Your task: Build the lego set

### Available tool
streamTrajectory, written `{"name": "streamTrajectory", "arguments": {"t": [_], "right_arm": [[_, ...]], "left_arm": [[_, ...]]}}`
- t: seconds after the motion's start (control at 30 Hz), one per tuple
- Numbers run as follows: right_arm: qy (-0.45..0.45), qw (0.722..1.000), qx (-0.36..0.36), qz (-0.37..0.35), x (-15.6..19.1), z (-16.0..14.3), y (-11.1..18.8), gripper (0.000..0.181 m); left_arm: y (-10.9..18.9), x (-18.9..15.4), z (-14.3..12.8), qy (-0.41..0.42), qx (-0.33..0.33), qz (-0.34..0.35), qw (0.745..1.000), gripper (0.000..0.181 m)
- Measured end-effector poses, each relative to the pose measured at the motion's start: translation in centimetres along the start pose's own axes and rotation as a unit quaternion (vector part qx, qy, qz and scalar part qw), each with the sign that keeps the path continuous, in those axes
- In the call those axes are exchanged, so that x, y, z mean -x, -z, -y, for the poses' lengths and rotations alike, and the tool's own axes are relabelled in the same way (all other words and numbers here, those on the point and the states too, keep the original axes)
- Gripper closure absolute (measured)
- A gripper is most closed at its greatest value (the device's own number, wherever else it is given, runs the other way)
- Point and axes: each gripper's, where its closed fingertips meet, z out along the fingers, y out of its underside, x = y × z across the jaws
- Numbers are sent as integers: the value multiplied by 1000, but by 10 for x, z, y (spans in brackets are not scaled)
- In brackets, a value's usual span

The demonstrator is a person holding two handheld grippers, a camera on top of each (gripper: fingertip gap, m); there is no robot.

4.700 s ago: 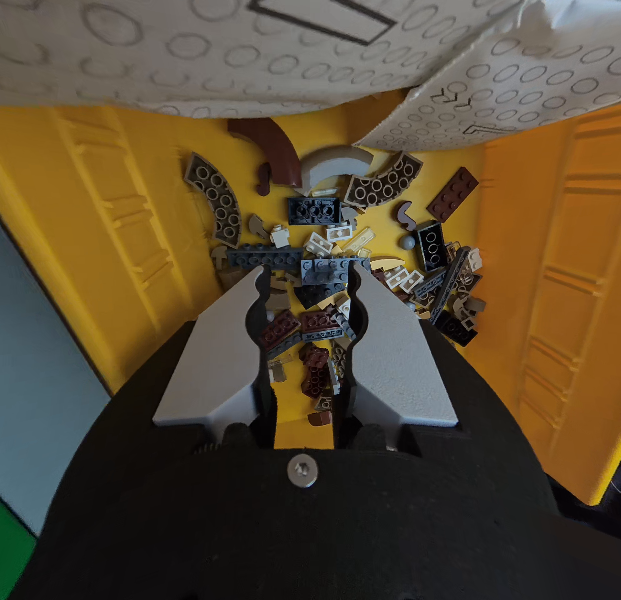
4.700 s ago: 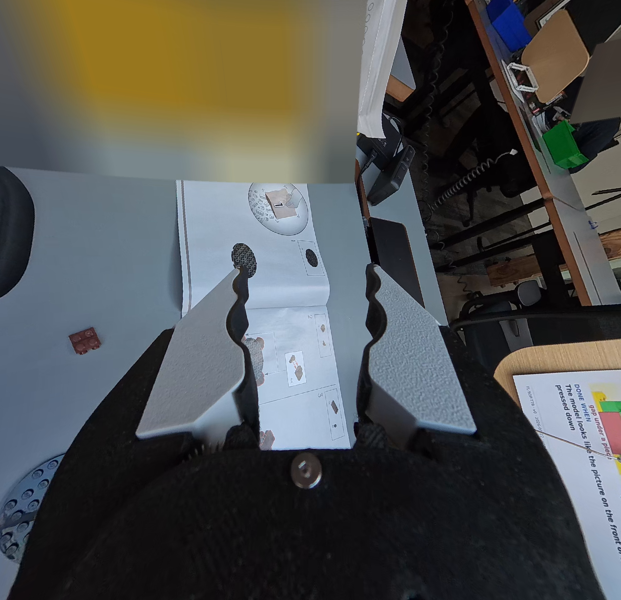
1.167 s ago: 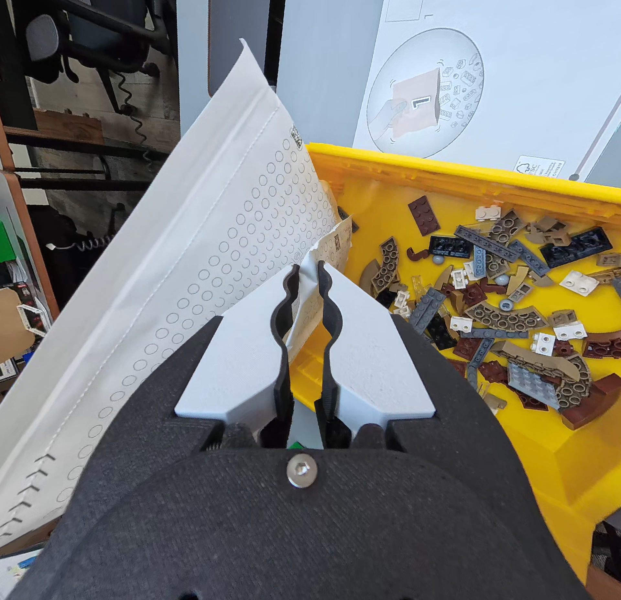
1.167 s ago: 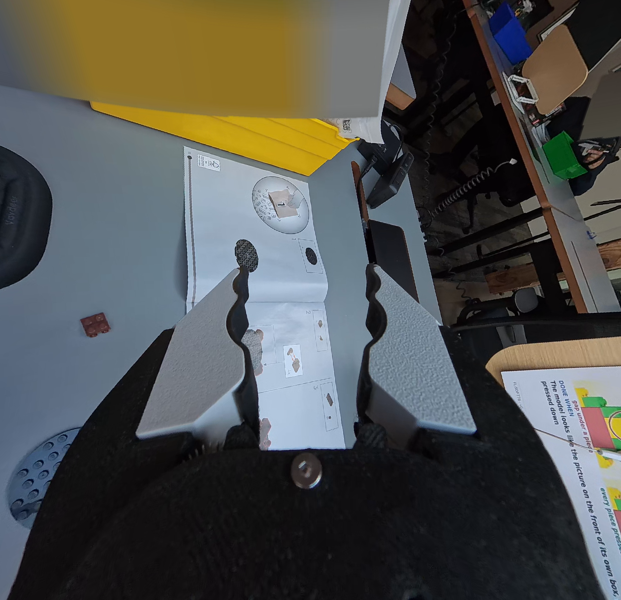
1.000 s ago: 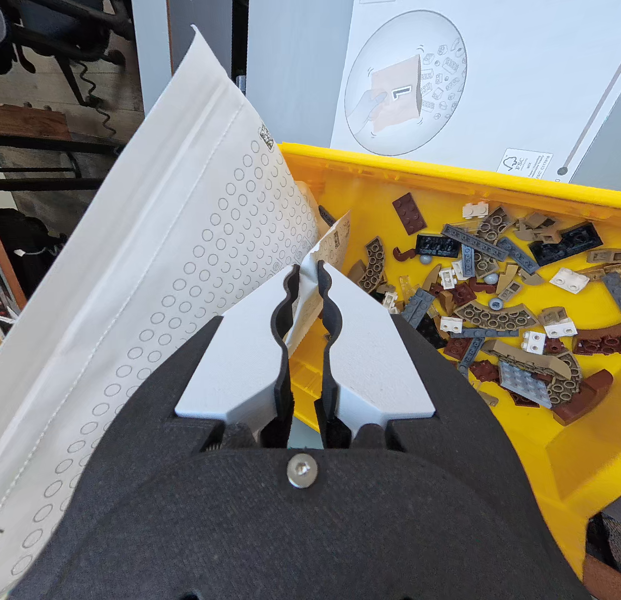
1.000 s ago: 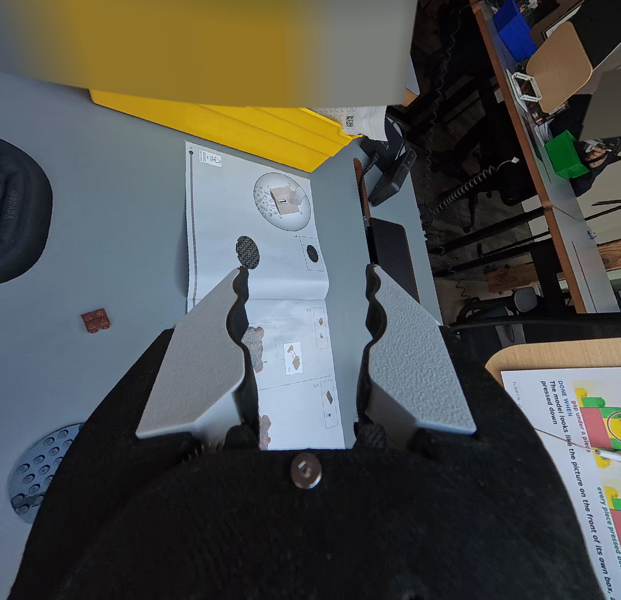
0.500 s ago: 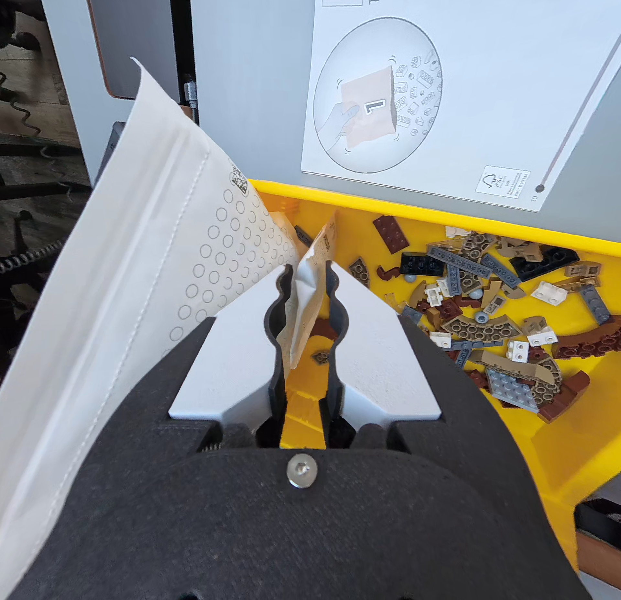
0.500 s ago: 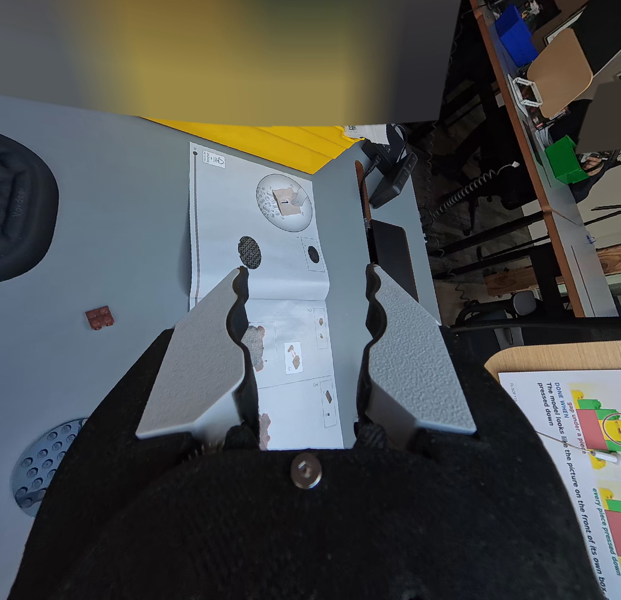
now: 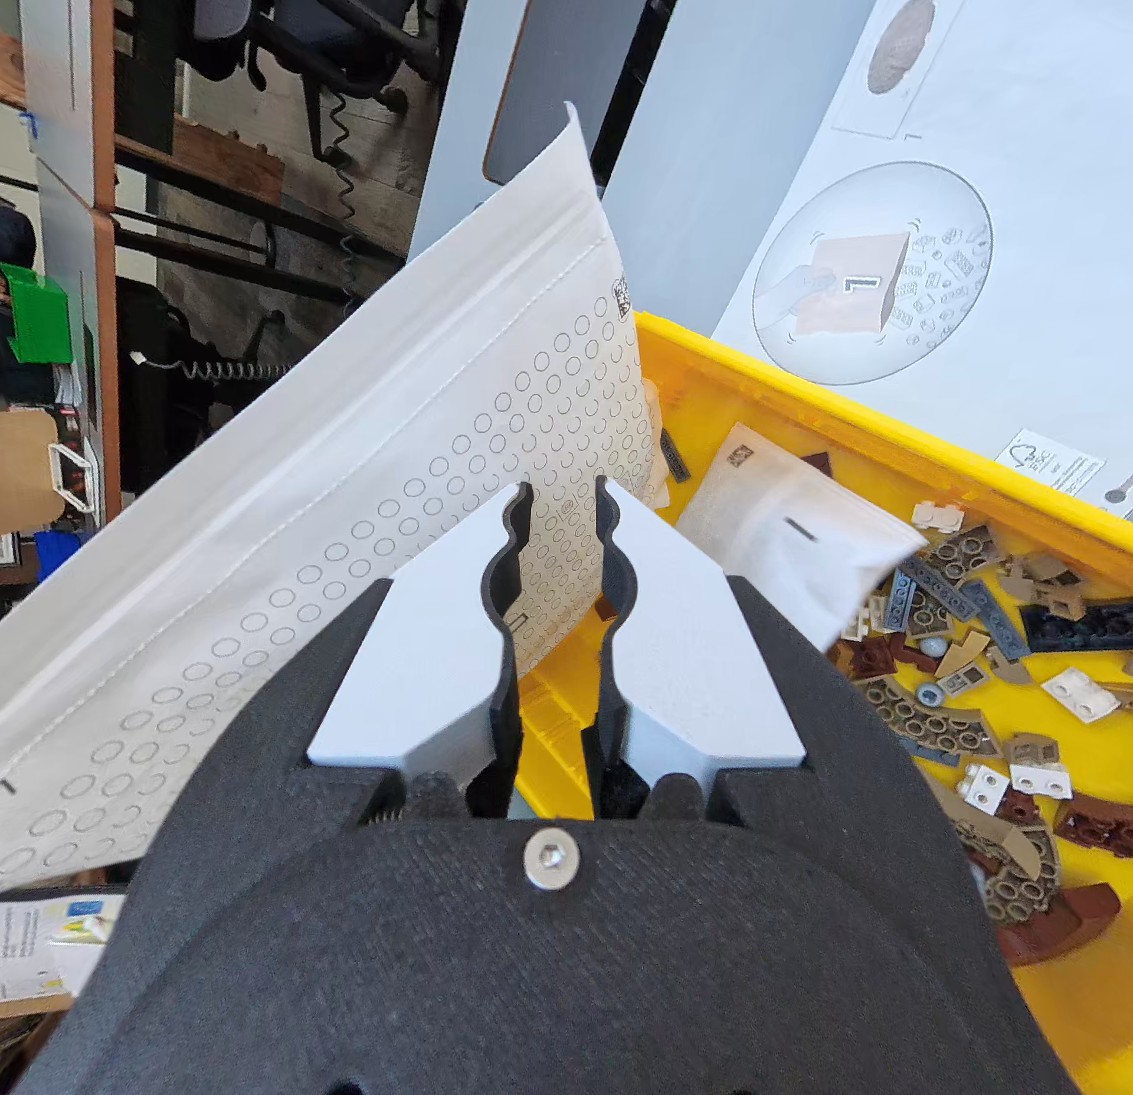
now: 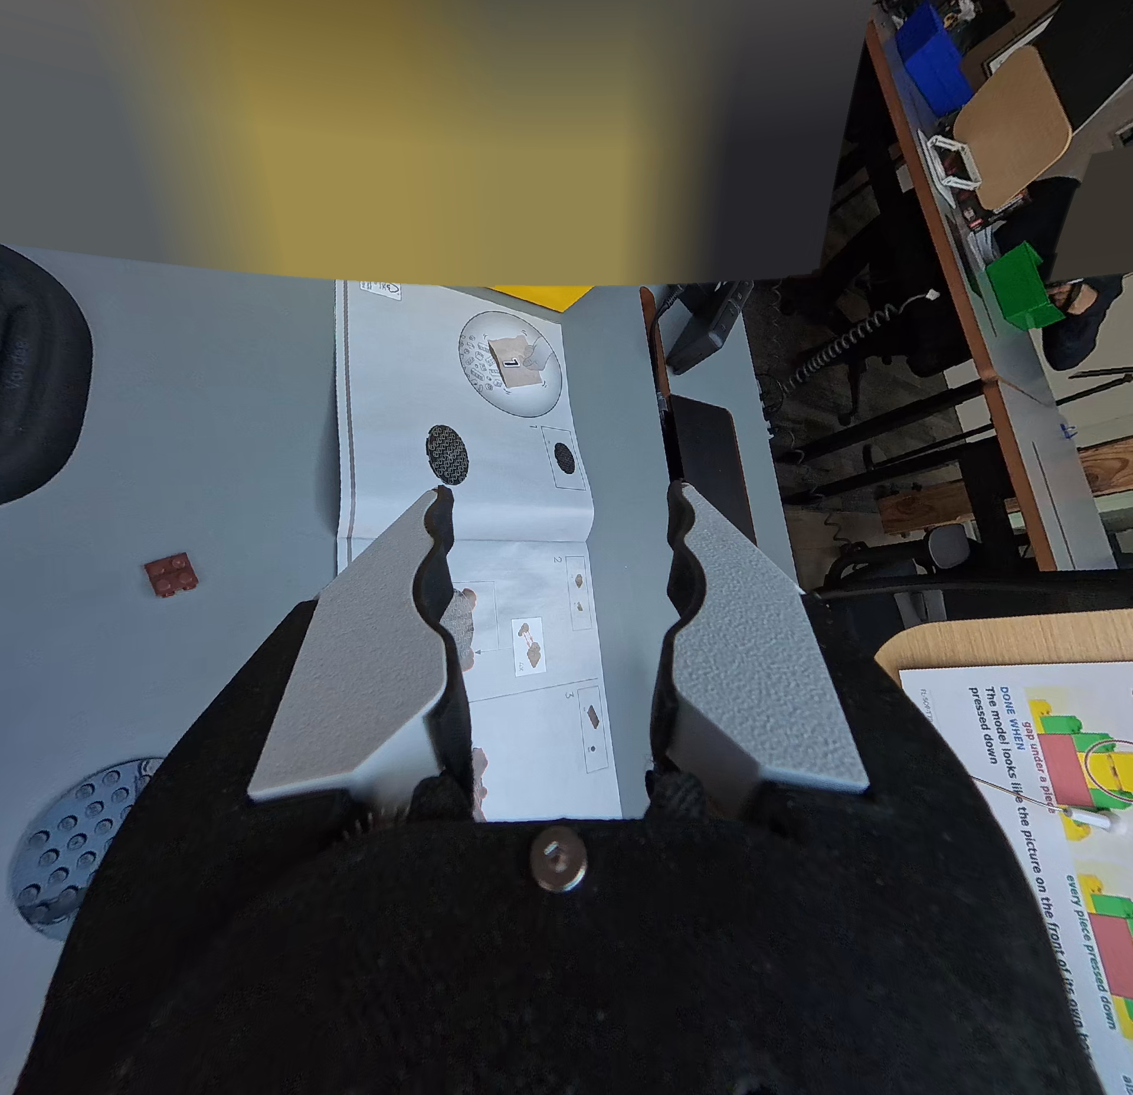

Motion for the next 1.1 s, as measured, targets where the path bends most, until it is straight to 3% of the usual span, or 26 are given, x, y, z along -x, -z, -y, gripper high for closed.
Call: {"name": "streamTrajectory", "arguments": {"t": [0.2,0.33,0.43,0.6,0.77,1.1], "right_arm": [[-3,1000,-5,-8,-6,-1,6,110],[-4,1000,-6,-11,-9,-2,9,111],[-6,1000,-7,-13,-10,-2,10,111],[-7,1000,-5,-16,-13,-4,12,111],[-9,1000,-5,-22,-17,-6,15,111],[-10,999,-11,-30,-22,-5,22,110]], "left_arm": [[16,-17,-9,44,-4,-11,999,165],[18,-52,-29,44,22,-79,996,152],[10,-76,-47,21,52,-121,991,132],[1,-97,-75,-3,92,-140,986,118],[-7,-105,-92,-23,128,-141,981,121],[-21,-108,-87,-48,116,-136,983,141]]}}
